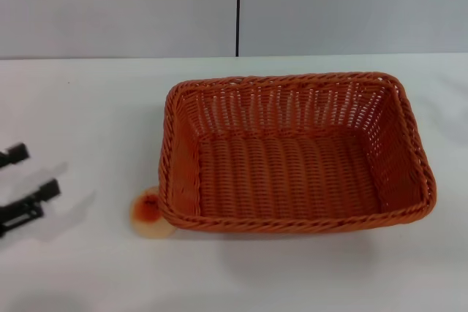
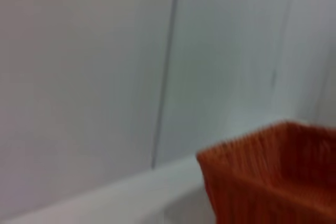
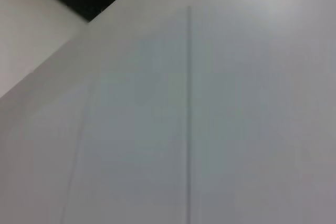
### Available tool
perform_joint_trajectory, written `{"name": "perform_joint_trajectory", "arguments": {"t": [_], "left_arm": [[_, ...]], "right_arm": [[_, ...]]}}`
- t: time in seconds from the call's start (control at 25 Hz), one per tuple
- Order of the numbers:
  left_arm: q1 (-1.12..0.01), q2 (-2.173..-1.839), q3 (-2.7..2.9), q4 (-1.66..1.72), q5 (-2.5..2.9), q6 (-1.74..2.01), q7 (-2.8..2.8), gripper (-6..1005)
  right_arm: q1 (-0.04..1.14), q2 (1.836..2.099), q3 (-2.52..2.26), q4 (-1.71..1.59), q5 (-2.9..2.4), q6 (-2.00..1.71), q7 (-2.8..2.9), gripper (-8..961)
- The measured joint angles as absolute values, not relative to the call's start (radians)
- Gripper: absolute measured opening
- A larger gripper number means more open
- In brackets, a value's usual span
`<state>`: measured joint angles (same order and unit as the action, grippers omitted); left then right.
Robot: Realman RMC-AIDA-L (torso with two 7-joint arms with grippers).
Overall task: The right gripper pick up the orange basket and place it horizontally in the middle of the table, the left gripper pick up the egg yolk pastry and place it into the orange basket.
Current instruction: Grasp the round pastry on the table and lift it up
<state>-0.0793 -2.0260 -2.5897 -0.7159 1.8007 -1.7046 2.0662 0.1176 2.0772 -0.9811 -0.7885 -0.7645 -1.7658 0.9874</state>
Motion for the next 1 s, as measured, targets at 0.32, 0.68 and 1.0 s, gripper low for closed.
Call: {"name": "perform_joint_trajectory", "arguments": {"t": [0.32,0.68,1.0], "left_arm": [[-0.154,-2.059,-2.574,-0.673,1.970,-1.631,2.090,704],[-0.192,-2.060,-2.540,-0.496,1.974,-1.565,2.181,698],[-0.218,-2.064,-2.523,-0.411,1.972,-1.511,2.205,693]], "right_arm": [[0.108,2.077,-0.857,-0.656,-0.754,-1.889,1.009,579],[0.127,2.074,-0.854,-0.650,-0.759,-1.889,1.032,580],[0.130,2.074,-0.851,-0.649,-0.762,-1.885,1.038,579]]}}
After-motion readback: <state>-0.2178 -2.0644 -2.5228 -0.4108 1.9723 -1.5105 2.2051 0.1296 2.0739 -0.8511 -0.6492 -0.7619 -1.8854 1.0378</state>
